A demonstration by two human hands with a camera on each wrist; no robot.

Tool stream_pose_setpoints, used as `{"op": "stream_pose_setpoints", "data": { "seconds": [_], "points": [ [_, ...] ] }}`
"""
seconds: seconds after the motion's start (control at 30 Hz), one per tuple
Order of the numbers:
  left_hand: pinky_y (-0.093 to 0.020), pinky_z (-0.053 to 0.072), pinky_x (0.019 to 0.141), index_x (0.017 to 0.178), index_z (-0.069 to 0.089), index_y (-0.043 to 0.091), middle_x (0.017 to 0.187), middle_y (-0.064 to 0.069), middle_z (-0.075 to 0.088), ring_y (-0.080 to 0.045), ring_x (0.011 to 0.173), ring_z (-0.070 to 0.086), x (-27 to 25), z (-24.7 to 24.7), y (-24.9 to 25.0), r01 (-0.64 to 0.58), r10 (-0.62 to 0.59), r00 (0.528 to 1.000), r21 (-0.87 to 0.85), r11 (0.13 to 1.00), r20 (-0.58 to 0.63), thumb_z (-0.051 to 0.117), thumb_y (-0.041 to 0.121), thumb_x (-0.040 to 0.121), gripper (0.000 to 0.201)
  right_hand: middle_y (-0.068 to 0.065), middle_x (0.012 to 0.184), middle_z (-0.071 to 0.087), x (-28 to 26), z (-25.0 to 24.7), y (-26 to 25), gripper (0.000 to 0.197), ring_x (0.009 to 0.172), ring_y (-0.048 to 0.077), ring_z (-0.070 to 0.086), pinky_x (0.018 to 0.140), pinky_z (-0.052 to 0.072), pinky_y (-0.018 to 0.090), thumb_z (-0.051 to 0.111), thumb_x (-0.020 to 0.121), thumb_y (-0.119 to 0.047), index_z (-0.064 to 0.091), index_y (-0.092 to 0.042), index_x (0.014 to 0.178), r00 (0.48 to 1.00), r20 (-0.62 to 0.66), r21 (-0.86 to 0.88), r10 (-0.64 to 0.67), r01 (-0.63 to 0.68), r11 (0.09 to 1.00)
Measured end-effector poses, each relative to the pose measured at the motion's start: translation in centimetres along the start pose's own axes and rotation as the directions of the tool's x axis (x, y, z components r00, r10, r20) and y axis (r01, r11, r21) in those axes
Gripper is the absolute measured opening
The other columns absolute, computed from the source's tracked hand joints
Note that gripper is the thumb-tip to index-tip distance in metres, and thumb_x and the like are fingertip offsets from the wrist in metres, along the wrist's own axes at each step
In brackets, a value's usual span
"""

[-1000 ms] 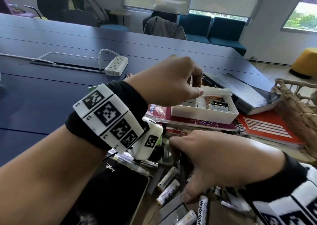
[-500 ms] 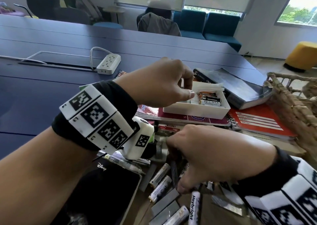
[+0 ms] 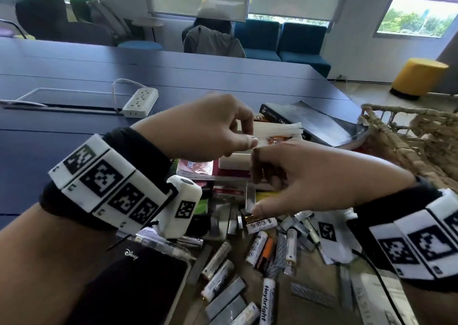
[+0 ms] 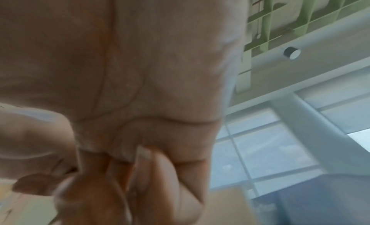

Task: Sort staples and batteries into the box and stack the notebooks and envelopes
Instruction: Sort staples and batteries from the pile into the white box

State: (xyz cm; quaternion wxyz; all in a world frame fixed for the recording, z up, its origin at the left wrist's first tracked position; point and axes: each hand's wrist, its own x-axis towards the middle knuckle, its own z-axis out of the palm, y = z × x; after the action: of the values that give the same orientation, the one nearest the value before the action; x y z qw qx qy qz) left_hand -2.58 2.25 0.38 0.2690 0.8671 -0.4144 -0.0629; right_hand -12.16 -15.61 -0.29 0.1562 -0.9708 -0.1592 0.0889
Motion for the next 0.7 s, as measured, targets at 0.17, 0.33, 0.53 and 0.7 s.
{"op": "stream_pose_setpoints", "data": {
  "seconds": [0.17, 0.33, 0.53, 0.7],
  "points": [
    [-0.016, 0.045, 0.048, 0.088, 0.071, 0.019, 0.065, 0.001, 0.071, -0.004, 0.046, 0.056, 0.3, 0.2, -0.5, 0.039, -0.04, 0.999, -0.044, 0.998, -0.02, 0.067, 0.034, 0.096, 0.017, -0.009, 0.078, 0.06, -0.1, -0.8, 1.7, 0.039, 0.069, 0.008, 0.054, 0.059, 0.041, 0.024, 0.078, 0.074, -0.059, 0.059, -0.032, 0.095, 0.976, -0.216, 0.057, -0.001, 0.014, 0.998],
    [-0.026, 0.05, 0.048, 0.102, 0.07, 0.015, 0.078, -0.002, 0.076, -0.014, 0.049, 0.06, 0.8, 0.9, -0.6, 0.083, -0.094, 0.995, -0.283, 0.956, -0.027, 0.064, 0.043, 0.096, 0.029, -0.004, 0.083, 0.059, -0.1, -1.0, 2.0, 0.04, 0.069, 0.012, 0.052, 0.06, 0.049, 0.033, 0.081, 0.076, -0.052, 0.058, -0.031, 0.1, 0.92, -0.39, 0.083, -0.037, 0.075, 0.994],
    [-0.02, 0.046, 0.047, 0.104, 0.075, 0.009, 0.081, -0.008, 0.077, -0.013, 0.058, 0.063, 0.7, 1.1, -1.0, 0.021, -0.041, 0.999, -0.481, 0.877, -0.031, 0.074, 0.023, 0.091, 0.019, -0.011, 0.09, 0.059, 0.4, -0.5, 1.7, 0.038, 0.073, 0.01, 0.059, 0.064, 0.05, 0.025, 0.08, 0.079, -0.044, 0.058, -0.034, 0.107, 0.893, -0.446, 0.062, -0.058, 0.095, 0.994],
    [-0.018, 0.053, 0.058, 0.103, 0.075, 0.001, 0.083, -0.012, 0.078, -0.015, 0.068, 0.071, 0.8, 1.1, -1.6, -0.025, -0.077, 0.985, -0.579, 0.815, -0.151, 0.073, 0.012, 0.09, 0.018, -0.013, 0.093, 0.063, 1.1, 0.3, 1.9, 0.036, 0.073, 0.007, 0.066, 0.061, 0.052, 0.017, 0.079, 0.084, -0.03, 0.062, -0.033, 0.115, 0.859, -0.512, 0.147, -0.009, 0.098, 0.984]
  ]
}}
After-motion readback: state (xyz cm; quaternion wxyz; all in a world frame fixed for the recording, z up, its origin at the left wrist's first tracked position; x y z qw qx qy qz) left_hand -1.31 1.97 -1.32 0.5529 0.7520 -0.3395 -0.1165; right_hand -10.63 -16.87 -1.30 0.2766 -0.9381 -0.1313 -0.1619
